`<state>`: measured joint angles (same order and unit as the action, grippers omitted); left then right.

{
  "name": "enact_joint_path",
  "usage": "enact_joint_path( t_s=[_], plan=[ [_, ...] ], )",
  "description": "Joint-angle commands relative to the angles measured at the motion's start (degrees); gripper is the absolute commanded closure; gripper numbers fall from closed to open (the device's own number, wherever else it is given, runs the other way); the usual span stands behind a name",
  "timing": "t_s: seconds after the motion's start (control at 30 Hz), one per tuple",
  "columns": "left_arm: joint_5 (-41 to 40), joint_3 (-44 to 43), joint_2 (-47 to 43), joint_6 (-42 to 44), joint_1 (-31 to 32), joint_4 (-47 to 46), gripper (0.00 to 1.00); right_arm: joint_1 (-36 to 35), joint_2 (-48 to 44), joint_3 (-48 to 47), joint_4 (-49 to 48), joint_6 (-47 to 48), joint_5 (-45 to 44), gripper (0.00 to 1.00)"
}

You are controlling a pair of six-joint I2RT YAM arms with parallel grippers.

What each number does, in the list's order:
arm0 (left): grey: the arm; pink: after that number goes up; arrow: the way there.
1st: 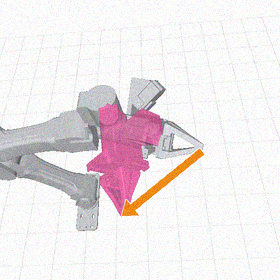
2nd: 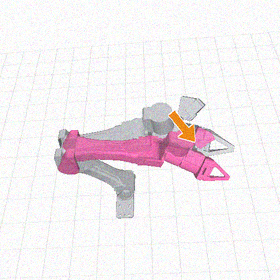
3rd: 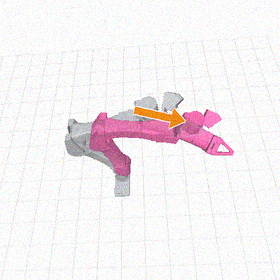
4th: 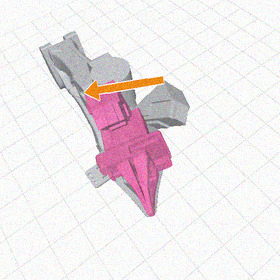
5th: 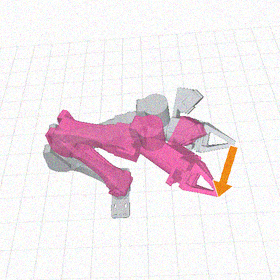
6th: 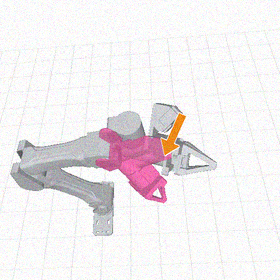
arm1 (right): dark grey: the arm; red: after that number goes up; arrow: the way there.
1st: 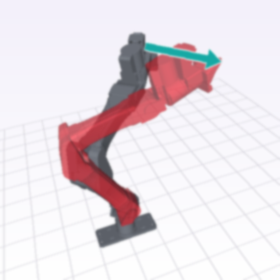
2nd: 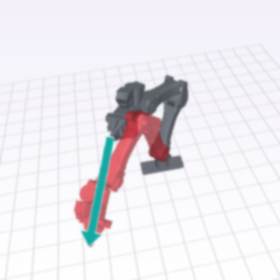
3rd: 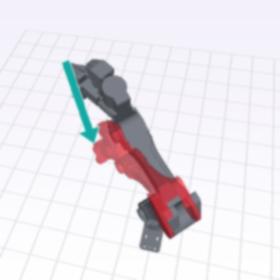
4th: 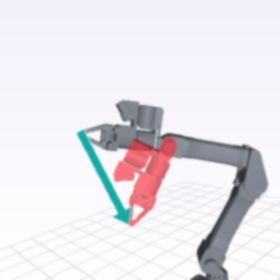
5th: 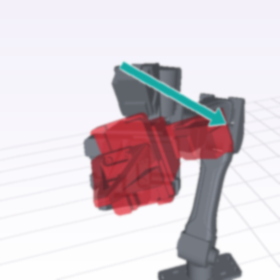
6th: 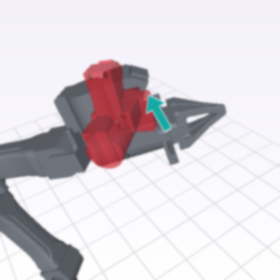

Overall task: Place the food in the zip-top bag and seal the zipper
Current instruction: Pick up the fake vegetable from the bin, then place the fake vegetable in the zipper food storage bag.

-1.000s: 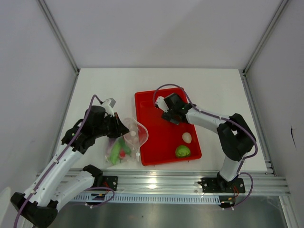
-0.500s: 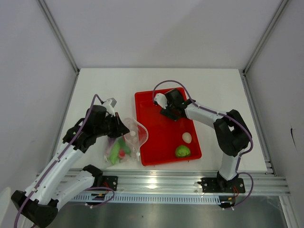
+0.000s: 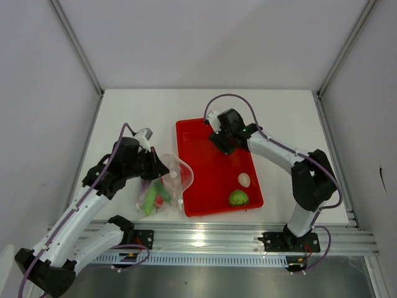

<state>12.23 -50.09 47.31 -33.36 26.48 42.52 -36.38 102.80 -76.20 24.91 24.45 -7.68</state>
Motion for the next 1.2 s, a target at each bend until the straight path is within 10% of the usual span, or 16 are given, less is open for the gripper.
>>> enact_joint_path(
  t_s=[0.0, 0.5, 1.17],
  plan=[
    [0.25, -0.63, 0.41, 0.85, -0.02, -1.92, 0.99, -0.27, -9.63, -2.98, 1.46, -9.31, 0.73, 0.83],
    [1.57, -0.89, 3.14, 0.49, -0.02, -4.29, 0.99, -4.39, -25.01, 2.02, 4.11, -58.07, 33.33, 0.84],
    [2.01, -1.77, 1.47, 0.05, -0.02, -3.15, 0.99, -14.16, -13.42, 2.90, 0.15, -72.26, 34.23, 0.82]
  ],
)
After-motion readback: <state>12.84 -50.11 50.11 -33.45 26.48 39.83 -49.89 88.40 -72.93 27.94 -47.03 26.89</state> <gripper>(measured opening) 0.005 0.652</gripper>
